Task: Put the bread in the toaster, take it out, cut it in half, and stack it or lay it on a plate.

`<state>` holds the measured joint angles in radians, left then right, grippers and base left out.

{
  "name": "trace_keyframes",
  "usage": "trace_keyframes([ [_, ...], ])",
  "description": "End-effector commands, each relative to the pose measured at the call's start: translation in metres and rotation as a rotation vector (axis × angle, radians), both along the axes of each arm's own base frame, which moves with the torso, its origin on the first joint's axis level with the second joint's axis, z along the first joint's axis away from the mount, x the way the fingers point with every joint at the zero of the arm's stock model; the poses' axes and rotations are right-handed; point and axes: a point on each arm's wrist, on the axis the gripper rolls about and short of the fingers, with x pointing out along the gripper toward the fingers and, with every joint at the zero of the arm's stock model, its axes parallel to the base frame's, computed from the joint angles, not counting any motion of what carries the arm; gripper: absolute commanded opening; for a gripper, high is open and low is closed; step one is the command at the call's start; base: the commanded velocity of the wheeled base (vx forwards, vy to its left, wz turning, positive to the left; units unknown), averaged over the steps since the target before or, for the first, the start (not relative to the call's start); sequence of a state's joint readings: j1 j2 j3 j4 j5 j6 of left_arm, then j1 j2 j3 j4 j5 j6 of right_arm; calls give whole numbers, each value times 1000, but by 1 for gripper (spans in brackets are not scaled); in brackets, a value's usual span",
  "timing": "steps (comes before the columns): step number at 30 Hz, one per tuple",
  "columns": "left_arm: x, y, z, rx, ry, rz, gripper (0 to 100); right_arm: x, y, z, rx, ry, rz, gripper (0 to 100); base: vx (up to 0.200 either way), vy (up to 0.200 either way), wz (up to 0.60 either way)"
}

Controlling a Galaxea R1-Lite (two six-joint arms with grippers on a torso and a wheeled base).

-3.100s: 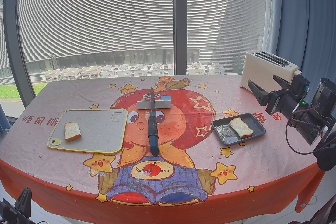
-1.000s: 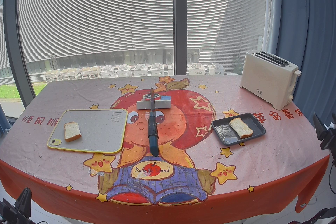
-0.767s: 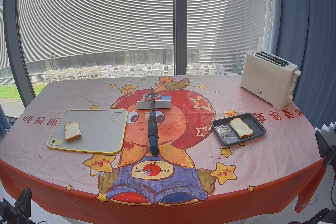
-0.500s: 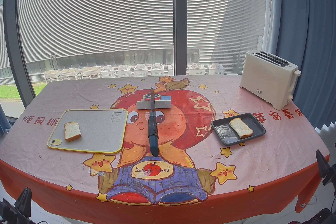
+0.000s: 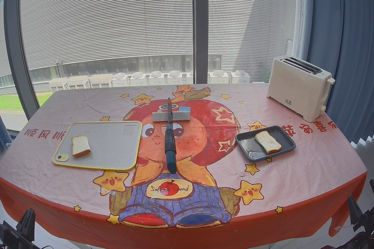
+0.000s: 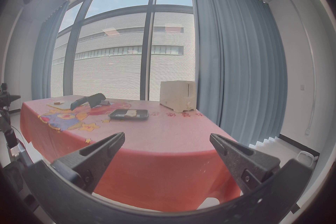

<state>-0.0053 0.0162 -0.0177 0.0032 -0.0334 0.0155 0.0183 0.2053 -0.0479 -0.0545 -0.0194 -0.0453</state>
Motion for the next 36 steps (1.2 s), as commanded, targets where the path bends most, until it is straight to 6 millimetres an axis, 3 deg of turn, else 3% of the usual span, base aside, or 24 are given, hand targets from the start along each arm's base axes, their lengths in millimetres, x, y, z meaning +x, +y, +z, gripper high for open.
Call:
trace_keyframes([
  [1,0,0,-5,0,0,0,0,-12,0,-19,3,-40,21,100,0,0,0],
  [36,0,0,-5,0,0,0,0,-16,0,-22,64,-105,-33,100,0,0,0],
])
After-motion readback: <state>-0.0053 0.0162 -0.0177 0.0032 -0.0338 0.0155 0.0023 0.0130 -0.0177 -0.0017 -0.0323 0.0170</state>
